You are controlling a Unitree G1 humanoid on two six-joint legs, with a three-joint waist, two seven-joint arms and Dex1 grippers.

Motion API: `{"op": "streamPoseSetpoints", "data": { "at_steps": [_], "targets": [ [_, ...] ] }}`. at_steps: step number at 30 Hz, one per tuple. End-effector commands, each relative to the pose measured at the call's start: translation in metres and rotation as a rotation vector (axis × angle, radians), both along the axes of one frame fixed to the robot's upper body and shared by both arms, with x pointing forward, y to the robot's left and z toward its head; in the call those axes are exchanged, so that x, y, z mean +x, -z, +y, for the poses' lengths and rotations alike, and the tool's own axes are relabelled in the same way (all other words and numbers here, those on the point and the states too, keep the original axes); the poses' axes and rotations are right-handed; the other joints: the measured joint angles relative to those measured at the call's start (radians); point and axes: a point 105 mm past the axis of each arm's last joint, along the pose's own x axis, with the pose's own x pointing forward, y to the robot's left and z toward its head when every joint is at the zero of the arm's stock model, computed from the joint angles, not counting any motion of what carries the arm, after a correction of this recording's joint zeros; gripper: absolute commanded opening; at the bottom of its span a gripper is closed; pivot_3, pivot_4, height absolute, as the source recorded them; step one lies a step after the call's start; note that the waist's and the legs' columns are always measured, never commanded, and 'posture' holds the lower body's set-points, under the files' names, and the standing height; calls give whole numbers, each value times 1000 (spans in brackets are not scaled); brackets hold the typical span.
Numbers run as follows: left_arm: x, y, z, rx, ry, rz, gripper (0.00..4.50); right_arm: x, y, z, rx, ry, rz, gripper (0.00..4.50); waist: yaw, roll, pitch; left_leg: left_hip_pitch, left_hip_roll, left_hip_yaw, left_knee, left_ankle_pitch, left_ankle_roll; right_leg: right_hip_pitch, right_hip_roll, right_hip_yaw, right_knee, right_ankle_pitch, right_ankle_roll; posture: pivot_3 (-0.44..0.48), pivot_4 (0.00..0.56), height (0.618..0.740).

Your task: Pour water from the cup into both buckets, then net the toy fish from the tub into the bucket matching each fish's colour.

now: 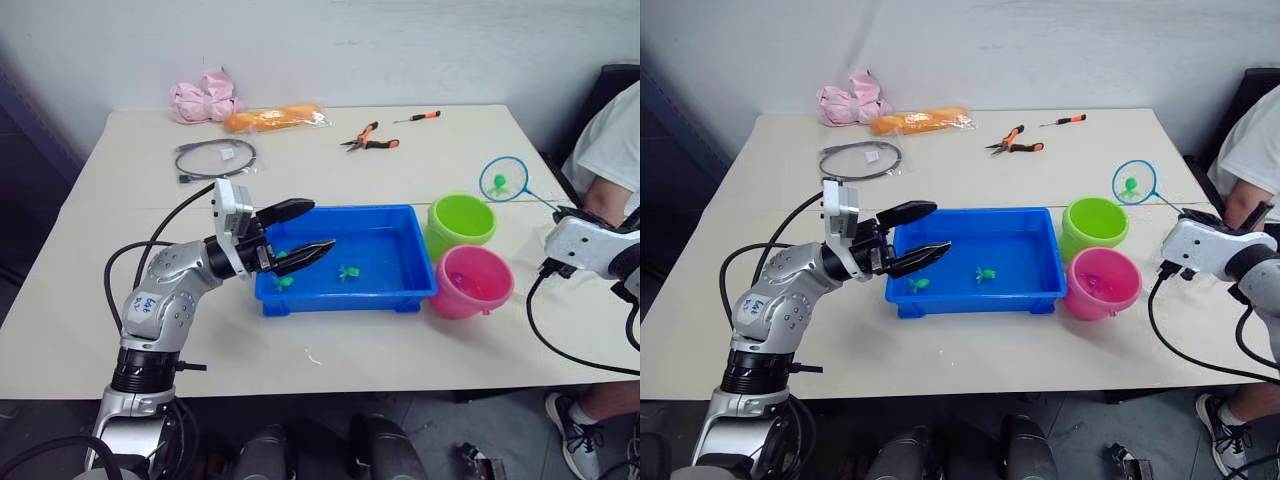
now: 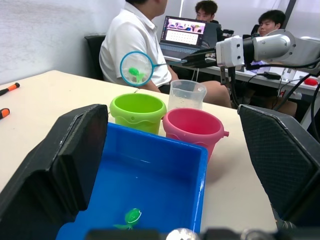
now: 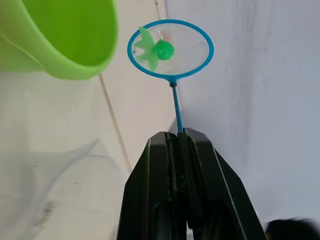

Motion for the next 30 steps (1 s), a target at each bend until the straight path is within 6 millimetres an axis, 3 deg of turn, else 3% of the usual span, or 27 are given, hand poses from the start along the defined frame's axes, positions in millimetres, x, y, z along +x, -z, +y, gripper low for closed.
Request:
{"op": "streamPoseSetpoints", "data": {
  "at_steps": [1,5,13,17,20,22,26,30],
  "targets": [
    [1,-7,-1,-5,-3,-50,4439,-4,-1,8,-190,-67,-87,0,0,0,0,0,0,0,0,0,0,0,0,0,0,0,0,0,150,740],
    [2,-7,-3,-7,0,-59,4439,-8,11,8,-260,-108,-117,0,1,0,0,0,0,0,0,0,0,0,0,2,0,0,0,0,150,740],
    [4,-7,-6,-11,4,-60,4439,-10,10,6,-296,-111,-181,0,-1,0,0,0,0,0,0,1,-1,0,3,7,0,0,0,0,150,740],
    [4,-6,2,8,-11,-58,4439,-11,-11,13,-12,-121,-202,0,-1,0,0,0,0,0,0,1,-1,0,4,8,0,0,0,0,150,740],
    [4,-1,18,54,-35,-51,4439,-14,-23,44,291,-249,-88,0,-6,0,0,0,1,0,0,1,-1,0,7,8,0,0,0,0,150,740],
    [3,3,33,93,-52,-45,4439,-20,-14,71,402,-334,104,0,-13,0,0,1,2,-1,0,1,-1,0,8,9,0,0,0,0,150,740],
    [-2,16,58,189,-73,-19,4439,-29,-2,116,455,-439,328,0,-14,0,0,0,4,-2,0,1,-2,0,5,9,0,0,0,0,150,740],
    [-14,24,76,255,-71,14,4439,-34,29,139,412,-448,519,0,-5,0,0,0,2,-2,0,0,0,0,0,5,0,-1,-1,0,150,740]
  ]
}}
